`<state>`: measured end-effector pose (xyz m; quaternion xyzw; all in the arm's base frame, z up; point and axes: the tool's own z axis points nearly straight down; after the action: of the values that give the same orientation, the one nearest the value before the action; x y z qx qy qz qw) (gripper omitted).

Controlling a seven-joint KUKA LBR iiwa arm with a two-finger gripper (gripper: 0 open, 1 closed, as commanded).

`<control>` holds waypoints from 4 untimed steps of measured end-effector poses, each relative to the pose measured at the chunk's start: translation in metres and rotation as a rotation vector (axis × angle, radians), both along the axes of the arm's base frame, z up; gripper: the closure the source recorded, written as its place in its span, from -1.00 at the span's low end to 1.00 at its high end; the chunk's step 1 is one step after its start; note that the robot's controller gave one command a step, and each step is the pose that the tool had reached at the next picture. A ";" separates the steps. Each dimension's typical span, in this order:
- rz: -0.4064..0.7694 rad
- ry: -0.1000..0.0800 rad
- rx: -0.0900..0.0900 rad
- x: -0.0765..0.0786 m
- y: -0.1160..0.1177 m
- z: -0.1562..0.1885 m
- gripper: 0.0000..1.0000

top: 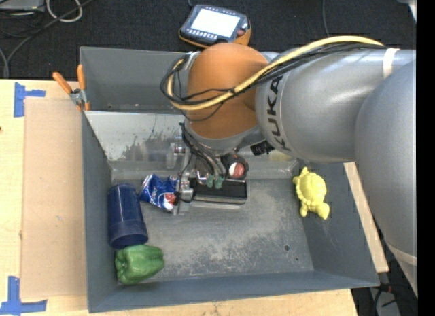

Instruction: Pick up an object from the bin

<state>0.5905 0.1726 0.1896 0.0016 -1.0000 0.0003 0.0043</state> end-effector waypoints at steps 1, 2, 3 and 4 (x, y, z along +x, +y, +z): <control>-0.005 -0.007 0.001 0.002 -0.001 0.005 -1.00; -0.202 -0.006 0.001 0.007 -0.005 -0.107 -1.00; -0.317 -0.011 0.002 0.006 -0.004 -0.058 -1.00; -0.231 0.001 -0.001 0.005 -0.005 -0.127 -1.00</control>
Offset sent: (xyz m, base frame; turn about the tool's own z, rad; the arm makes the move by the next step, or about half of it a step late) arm 0.0062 -0.0050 -0.1196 0.2225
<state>0.5952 0.1678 0.0630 -0.1139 -0.9935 0.0004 0.0046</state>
